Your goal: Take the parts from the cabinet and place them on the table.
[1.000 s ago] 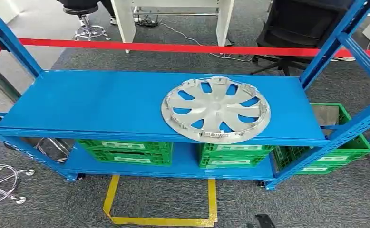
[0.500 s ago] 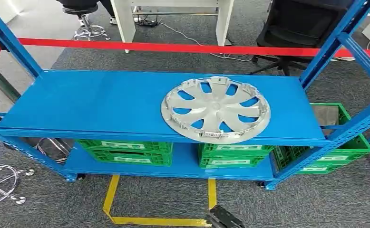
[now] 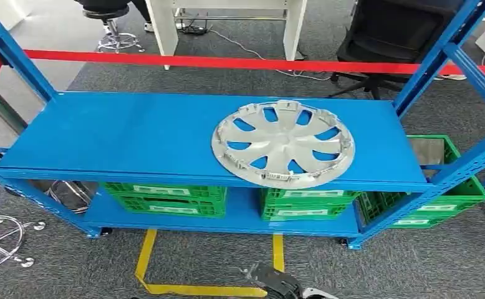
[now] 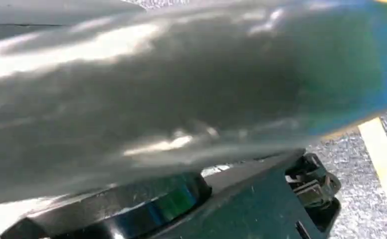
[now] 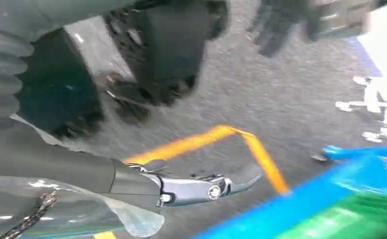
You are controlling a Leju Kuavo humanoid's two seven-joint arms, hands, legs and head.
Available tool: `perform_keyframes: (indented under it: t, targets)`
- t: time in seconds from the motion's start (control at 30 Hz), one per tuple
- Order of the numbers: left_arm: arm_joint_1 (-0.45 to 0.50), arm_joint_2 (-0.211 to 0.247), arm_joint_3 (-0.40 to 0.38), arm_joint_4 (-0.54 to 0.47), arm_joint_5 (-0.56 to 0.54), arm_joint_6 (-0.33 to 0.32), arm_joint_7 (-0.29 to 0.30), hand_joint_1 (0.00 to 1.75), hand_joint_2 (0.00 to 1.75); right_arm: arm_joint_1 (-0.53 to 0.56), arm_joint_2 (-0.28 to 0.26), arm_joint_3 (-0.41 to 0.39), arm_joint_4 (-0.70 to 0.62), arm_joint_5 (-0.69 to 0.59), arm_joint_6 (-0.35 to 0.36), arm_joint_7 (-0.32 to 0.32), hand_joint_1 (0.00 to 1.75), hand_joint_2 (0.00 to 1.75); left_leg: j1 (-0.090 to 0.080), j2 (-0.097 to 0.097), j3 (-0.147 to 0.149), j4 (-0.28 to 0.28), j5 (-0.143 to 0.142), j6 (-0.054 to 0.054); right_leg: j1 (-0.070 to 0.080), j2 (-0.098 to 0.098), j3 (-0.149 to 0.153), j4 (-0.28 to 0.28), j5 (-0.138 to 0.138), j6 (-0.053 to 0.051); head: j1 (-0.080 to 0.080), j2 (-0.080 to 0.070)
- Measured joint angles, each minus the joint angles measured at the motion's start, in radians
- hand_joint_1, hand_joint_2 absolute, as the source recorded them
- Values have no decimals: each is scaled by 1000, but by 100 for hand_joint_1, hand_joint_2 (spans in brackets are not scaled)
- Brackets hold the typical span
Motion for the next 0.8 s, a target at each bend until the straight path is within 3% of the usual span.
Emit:
perform_keyframes:
  t: [0.23,0.47,0.8]
  targets:
    - [-5,-3,-11,2,-52,42,-16,0,0,45,-51,-1,-297,137,-139,-14,0,175,0,0,0,0,0,0,0,0,-4,0,0,0,0,0]
    - [-10,-7,-32,-5,-129,170,-68,0,0,86,-79,-21,-495,344,-339,10,0,175,0,0,0,0,0,0,0,0,-7,0,0,0,0,0]
    - [-18,-18,-48,-47,-131,145,-147,0,0,125,-96,-49,-627,556,-592,30,0,175,0,0,0,0,0,0,0,0,-6,0,0,0,0,0]
